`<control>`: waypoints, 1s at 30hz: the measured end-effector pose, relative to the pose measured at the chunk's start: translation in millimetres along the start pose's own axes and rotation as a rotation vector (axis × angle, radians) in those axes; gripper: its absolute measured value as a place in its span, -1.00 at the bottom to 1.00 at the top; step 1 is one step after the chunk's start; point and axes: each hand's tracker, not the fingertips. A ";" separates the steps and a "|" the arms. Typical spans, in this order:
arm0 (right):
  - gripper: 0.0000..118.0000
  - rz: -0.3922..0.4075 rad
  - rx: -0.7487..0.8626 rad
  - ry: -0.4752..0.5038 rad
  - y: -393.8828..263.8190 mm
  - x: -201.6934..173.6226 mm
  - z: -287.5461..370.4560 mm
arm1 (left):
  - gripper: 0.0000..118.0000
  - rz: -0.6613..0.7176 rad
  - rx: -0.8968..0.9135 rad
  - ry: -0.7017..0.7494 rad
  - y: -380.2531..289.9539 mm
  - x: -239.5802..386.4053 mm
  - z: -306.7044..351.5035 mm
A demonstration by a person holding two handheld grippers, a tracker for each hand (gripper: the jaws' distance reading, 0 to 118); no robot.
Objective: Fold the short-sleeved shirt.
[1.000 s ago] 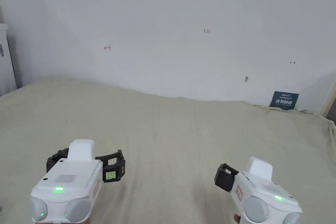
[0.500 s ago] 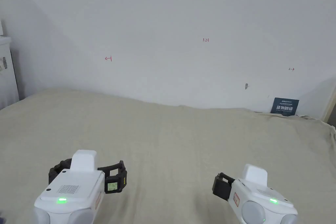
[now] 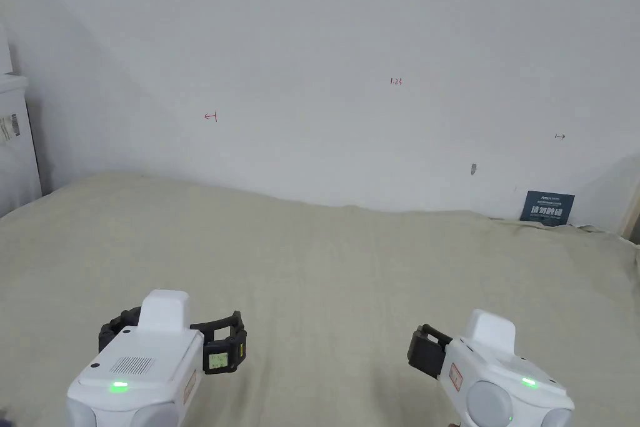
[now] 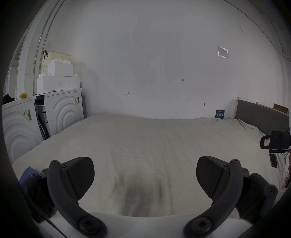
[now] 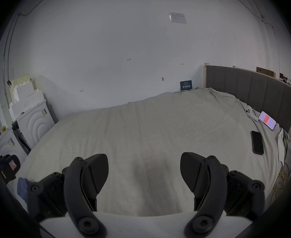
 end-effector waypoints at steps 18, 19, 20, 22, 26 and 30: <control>0.55 0.122 0.198 0.038 -12.3 -0.1 -5.6 | 1.00 -0.049 0.077 -0.007 2.5 3.8 -10.7; 0.56 0.124 0.200 0.034 -13.7 -0.7 -6.0 | 1.00 -0.047 0.084 -0.007 1.9 3.6 -10.7; 0.56 0.131 0.196 0.037 -13.9 -0.2 -6.7 | 1.00 -0.041 0.090 -0.008 1.3 3.2 -10.4; 0.56 0.131 0.195 0.040 -14.2 0.8 -8.0 | 1.00 -0.032 0.103 -0.011 0.1 2.4 -9.1; 0.56 0.145 0.206 0.017 -15.1 3.2 -6.5 | 1.00 -0.038 0.114 -0.004 -2.5 2.5 -9.0; 0.56 0.157 0.206 -0.002 -14.2 3.0 -8.3 | 1.00 -0.065 0.128 0.007 -5.5 4.1 -9.8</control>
